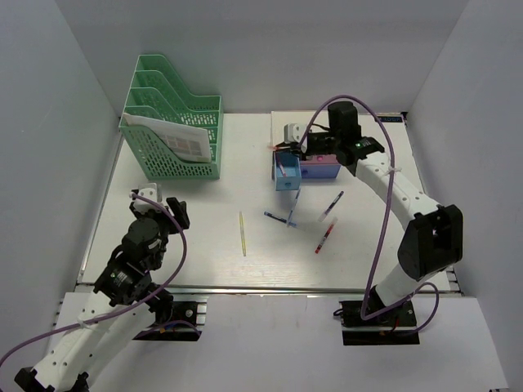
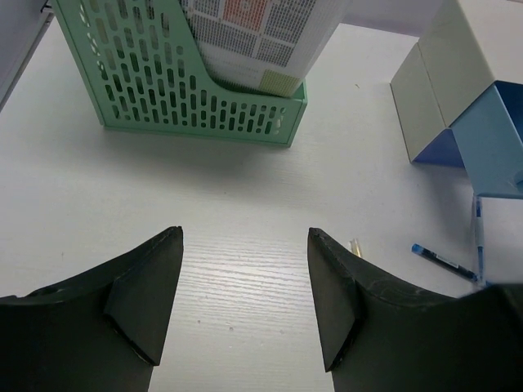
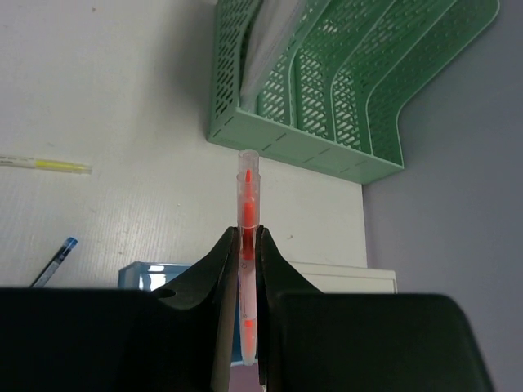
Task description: Organize the desk
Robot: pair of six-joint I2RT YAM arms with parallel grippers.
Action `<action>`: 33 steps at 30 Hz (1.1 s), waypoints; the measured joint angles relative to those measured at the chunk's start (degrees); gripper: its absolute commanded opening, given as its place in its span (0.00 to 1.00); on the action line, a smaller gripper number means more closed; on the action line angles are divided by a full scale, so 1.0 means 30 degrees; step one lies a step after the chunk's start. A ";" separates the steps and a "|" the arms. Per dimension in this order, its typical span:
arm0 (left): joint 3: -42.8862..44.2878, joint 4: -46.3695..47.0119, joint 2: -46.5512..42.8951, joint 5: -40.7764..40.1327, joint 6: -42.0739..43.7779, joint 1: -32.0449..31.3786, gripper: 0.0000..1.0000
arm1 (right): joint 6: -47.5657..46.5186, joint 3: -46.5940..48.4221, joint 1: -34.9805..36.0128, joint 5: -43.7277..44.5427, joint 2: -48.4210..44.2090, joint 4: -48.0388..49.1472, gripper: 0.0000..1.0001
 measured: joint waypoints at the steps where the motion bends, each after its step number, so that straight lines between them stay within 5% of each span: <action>1: 0.0000 0.0007 0.0007 0.0000 0.0022 0.0000 0.72 | 0.0073 -0.0102 -0.0080 -0.0401 0.0051 0.0182 0.00; 26: 0.0000 0.0015 0.0000 0.0219 0.0102 0.0000 0.72 | -0.3905 -0.1880 -0.1574 -0.2783 0.2514 0.0962 0.00; 28: 0.0000 0.0015 0.0007 0.0233 0.0109 0.0000 0.72 | -0.4131 -0.1887 -0.1639 -0.2776 0.2601 0.0976 0.13; 31: 0.0000 0.0015 0.0029 0.0291 0.0109 0.0000 0.72 | -0.4401 -0.1902 -0.1705 -0.2667 0.2616 0.0903 0.50; 33: 0.0000 0.0022 0.0080 0.0379 0.0109 0.0000 0.72 | -0.4743 -0.1931 -0.1785 -0.2535 0.2608 0.0794 0.59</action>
